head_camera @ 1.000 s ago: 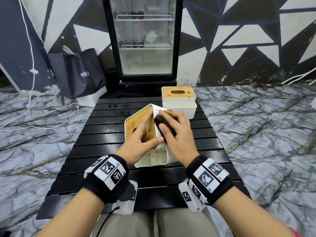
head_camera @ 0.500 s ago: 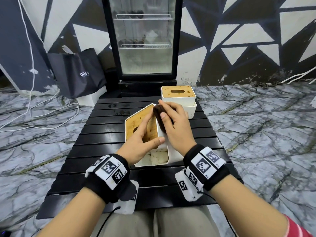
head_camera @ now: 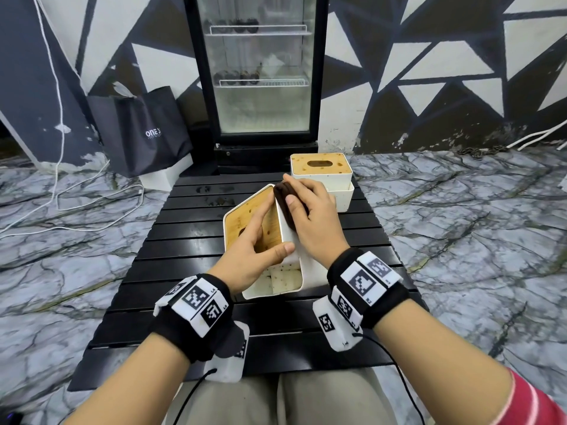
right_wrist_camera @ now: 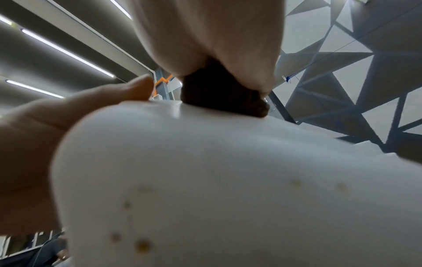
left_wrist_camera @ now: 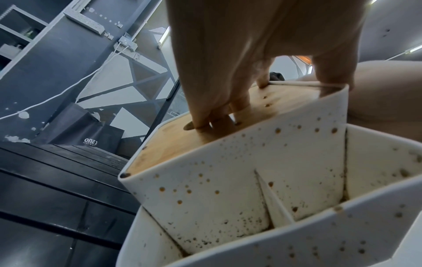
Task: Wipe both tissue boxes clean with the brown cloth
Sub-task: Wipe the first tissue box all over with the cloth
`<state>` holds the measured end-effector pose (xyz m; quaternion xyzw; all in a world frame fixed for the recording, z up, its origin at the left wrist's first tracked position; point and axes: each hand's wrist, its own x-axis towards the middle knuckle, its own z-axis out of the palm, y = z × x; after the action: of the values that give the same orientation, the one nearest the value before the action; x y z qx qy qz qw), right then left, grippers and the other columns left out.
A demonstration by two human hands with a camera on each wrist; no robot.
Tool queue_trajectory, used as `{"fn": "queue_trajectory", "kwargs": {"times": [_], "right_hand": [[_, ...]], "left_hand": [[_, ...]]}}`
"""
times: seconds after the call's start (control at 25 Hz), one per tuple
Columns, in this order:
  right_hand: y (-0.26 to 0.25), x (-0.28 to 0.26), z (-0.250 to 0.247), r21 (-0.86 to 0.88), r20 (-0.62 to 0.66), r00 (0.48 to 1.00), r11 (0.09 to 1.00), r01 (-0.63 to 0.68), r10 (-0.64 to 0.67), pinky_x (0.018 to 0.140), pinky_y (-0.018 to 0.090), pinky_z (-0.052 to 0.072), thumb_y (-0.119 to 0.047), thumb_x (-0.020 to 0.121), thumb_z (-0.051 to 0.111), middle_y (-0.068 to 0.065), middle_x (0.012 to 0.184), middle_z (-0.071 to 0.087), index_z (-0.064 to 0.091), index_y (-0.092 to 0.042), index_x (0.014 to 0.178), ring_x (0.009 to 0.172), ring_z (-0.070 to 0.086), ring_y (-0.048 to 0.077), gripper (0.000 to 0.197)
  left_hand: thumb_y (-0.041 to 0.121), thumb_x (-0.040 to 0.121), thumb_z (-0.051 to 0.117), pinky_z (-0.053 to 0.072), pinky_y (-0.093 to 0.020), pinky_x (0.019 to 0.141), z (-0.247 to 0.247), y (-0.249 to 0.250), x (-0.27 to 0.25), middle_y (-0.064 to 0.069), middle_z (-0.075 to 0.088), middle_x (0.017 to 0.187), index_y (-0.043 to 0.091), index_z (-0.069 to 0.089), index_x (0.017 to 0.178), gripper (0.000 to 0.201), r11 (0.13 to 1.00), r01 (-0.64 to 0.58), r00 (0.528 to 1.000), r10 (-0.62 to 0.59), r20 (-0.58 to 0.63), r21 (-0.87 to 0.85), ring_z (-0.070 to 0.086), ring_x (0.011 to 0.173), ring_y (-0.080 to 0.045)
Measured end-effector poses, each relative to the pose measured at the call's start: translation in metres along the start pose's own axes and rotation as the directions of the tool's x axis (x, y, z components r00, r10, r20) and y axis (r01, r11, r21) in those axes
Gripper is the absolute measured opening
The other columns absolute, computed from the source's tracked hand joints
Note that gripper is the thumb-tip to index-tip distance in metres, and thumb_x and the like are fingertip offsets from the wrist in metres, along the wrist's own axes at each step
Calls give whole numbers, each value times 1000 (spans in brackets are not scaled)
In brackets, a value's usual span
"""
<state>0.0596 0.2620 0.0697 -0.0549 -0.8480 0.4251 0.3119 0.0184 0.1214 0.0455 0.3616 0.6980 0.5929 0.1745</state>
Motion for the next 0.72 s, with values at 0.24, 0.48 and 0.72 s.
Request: {"fn": "queue_trajectory", "kwargs": {"times": [0.24,0.48,0.72], "right_hand": [[6,-29,5,33,13,1000,999,-10,9,98,21,23,-17,94,45,-3,125,45,46,-28,130,115,33,16,38],[15,-56,5,-11,38,999,1000,-1,1,95,19,23,-31,90,37,-9,128,43,45,-33,131,110,28,8,41],[28,-61,-1,-2,20,999,1000,-26,26,96,17,22,-27,92,40,-13,124,42,47,-33,128,112,31,12,38]], "left_hand": [[42,69,70,50,-19,83,-6,0,0,-8,46,141,70,21,124,78,996,23,999,-25,-27,-82,48,128,-21],[42,68,71,52,-26,87,-11,-3,3,-10,53,132,55,16,140,92,990,50,997,-57,-44,-131,57,118,-19],[19,83,65,52,-17,76,-12,-1,-2,-11,55,130,49,16,141,82,985,52,995,-66,-81,-167,60,112,-17]]}}
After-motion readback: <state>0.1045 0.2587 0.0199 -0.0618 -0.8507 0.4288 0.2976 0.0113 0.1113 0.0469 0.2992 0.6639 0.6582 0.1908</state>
